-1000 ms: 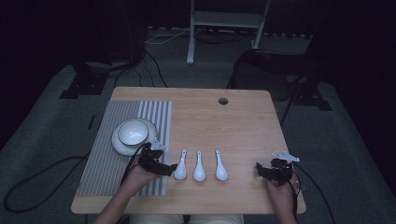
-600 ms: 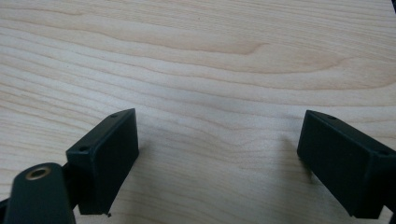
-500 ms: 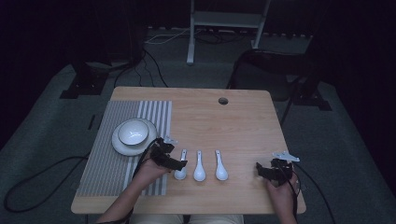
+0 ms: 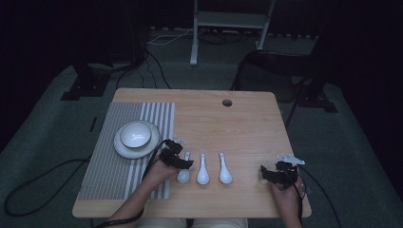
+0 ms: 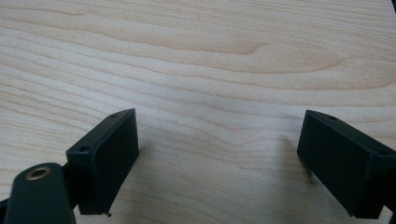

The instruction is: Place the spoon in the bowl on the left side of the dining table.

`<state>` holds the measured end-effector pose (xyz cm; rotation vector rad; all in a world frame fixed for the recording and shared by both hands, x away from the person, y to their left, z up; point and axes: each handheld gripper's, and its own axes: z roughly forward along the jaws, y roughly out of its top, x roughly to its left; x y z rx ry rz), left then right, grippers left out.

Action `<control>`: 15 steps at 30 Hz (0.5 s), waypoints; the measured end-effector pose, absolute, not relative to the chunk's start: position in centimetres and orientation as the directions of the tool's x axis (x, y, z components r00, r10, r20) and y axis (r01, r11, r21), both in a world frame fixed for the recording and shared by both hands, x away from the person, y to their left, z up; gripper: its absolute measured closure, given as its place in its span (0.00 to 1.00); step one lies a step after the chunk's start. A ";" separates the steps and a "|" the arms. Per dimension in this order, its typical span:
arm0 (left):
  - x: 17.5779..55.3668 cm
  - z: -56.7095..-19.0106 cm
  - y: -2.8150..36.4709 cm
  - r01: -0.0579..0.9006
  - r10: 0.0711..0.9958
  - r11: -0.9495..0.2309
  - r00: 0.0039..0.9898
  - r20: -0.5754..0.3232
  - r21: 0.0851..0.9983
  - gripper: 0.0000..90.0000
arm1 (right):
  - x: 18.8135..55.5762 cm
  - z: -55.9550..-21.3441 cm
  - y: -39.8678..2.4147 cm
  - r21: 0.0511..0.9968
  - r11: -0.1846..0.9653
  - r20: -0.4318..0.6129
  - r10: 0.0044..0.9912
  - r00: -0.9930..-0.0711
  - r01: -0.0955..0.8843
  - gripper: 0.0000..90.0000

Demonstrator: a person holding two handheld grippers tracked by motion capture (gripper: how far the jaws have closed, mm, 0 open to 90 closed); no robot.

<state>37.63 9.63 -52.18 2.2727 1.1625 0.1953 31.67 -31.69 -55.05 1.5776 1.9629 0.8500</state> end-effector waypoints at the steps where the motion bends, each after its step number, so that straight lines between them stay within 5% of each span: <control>1: 37.7 -52.3 9.6 0.706 0.785 -0.446 0.604 -0.139 0.550 0.29 | 31.7 -55.1 -31.7 0.721 0.143 0.015 0.975 -0.221 0.678 0.13; 6: 37.7 -52.2 9.4 0.703 0.781 -0.457 0.610 -0.132 0.545 0.31 | 31.7 -55.1 -31.7 0.721 0.143 0.014 0.975 -0.221 0.678 0.13; 15: 37.6 -52.2 9.7 0.699 0.789 -0.452 0.603 -0.117 0.554 0.63 | 31.7 -55.1 -31.7 0.721 0.143 0.015 0.975 -0.221 0.678 0.13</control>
